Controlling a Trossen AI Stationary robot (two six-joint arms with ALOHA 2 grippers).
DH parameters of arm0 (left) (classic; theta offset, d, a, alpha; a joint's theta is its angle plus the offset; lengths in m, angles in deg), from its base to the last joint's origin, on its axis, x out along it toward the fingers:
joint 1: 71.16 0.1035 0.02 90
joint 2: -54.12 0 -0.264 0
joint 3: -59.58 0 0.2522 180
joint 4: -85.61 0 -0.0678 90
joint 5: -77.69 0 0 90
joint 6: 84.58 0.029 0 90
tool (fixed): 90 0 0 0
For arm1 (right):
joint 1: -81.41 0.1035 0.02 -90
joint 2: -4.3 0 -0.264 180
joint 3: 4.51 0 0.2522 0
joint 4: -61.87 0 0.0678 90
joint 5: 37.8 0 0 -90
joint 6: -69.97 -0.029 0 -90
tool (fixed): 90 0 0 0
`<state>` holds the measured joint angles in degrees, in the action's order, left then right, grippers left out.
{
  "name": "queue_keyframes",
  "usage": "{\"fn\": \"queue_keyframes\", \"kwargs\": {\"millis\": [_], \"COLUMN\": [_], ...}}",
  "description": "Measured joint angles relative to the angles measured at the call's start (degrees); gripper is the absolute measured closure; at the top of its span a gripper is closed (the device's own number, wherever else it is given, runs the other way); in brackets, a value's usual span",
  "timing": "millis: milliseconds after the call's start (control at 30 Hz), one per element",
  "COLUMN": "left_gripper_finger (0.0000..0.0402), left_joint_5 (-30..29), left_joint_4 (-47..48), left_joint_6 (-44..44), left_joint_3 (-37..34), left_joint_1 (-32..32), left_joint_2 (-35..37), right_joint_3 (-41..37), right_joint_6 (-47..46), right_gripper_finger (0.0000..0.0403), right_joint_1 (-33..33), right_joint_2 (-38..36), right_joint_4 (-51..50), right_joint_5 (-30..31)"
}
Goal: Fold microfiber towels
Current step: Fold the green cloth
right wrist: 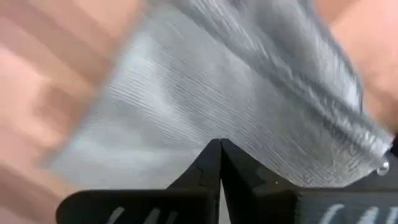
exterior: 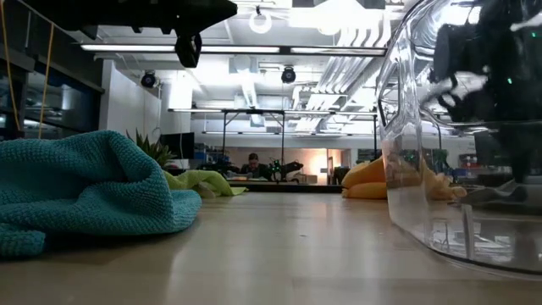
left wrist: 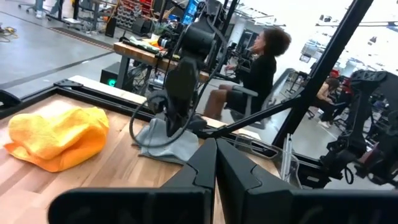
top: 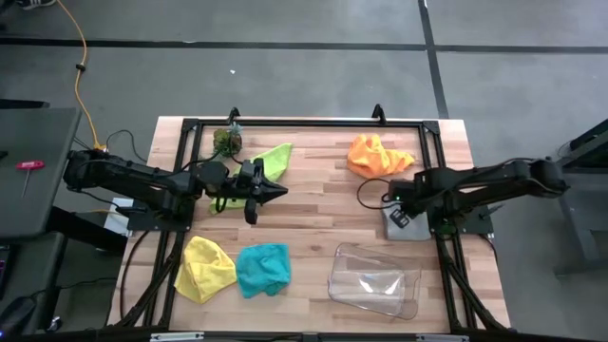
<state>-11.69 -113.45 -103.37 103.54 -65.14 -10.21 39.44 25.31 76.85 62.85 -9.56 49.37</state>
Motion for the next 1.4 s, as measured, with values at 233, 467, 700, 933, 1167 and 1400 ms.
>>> {"fn": "queue_keyframes", "kwargs": {"millis": [233,467,700,933,1167,1400], "left_gripper_finger": [0.0401,0.0379,0.0297,0.0187,0.0146,0.0175], "left_joint_5": [0.0,-1.1,-4.5,-4.6,2.0,-7.8], "left_joint_4": [0.0,18.3,54.6,67.4,68.7,71.0], "left_joint_6": [0.0,1.1,11.1,6.4,9.9,21.1], "left_joint_3": [0.0,4.7,13.3,11.4,11.0,10.8], "left_joint_1": [0.0,4.6,9.5,16.7,18.1,9.6], "left_joint_2": [0.0,4.5,6.6,0.9,-8.2,-9.4], "right_joint_3": [5.8,8.4,8.3,8.3,8.2,8.2], "right_joint_6": [-0.4,-3.0,-3.8,-2.9,-2.9,-2.8], "right_gripper_finger": [0.0402,0.0359,0.0260,0.0205,0.0203,0.0203], "right_joint_1": [0.0,0.0,0.1,0.1,0.1,0.1], "right_joint_2": [-3.3,-3.8,-1.7,2.3,6.4,8.6], "right_joint_4": [-0.4,11.0,30.0,36.1,36.2,36.2], "right_joint_5": [3.5,3.5,7.9,8.4,5.6,5.0]}}
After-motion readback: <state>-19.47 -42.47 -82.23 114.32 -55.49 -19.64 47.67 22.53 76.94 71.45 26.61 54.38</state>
